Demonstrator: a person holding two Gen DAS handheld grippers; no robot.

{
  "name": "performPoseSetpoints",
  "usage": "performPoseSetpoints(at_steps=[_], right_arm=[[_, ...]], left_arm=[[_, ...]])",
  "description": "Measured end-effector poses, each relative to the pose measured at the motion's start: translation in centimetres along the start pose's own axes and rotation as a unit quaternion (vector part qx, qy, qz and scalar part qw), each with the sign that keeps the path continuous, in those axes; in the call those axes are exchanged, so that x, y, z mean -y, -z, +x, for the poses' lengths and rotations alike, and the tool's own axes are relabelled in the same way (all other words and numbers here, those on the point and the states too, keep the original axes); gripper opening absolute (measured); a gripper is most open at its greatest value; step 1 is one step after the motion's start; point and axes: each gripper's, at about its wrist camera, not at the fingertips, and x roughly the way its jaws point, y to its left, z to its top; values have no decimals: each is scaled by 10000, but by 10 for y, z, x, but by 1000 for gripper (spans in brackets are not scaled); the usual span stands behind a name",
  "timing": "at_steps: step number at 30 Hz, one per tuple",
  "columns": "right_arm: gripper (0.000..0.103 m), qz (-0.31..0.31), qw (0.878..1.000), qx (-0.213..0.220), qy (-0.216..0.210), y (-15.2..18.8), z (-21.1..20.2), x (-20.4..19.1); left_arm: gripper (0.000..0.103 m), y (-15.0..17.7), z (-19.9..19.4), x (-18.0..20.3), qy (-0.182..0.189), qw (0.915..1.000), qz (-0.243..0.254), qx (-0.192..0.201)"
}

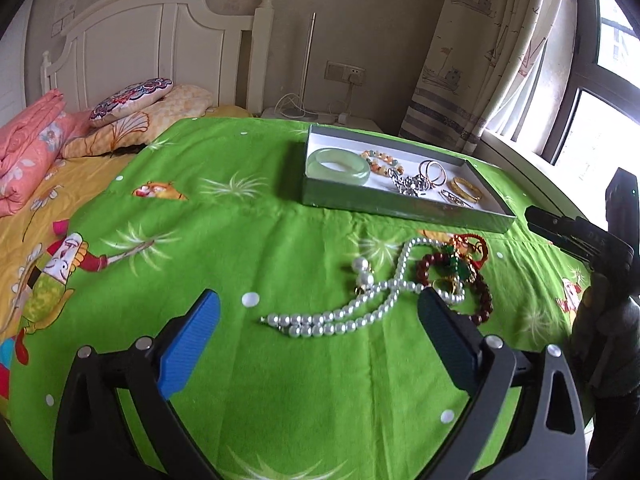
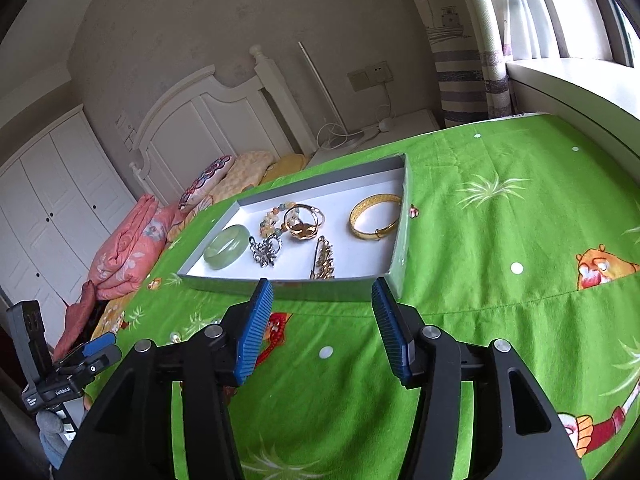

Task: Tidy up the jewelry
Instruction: 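Lift both open grippers away from the box, then move the right gripper down and grasp the red bead bracelet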

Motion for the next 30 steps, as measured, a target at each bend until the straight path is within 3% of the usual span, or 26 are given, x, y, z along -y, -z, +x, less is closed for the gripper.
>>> performPoseSetpoints(at_steps=[7,12,17,26,30], right_arm=[[51,-552,9977,-400,-19,13,8,-30],[51,-1049,9907,-858,-93,28,18,-56],[51,-1796,9733,-1429,25,54,30,-94],[51,-1948,9675,-1555,421,61,40,-104],[51,-2545,9508,-1546,859,69,43,-118]], left_arm=[[98,2,5,-25,553,9958,-723,-47],[98,1,0,-24,566,9960,-680,136],[99,0,0,-23,634,9954,-702,128],[100,1,-1,-24,722,9950,-678,159],[100,0,-1,-24,723,9949,-686,161]])
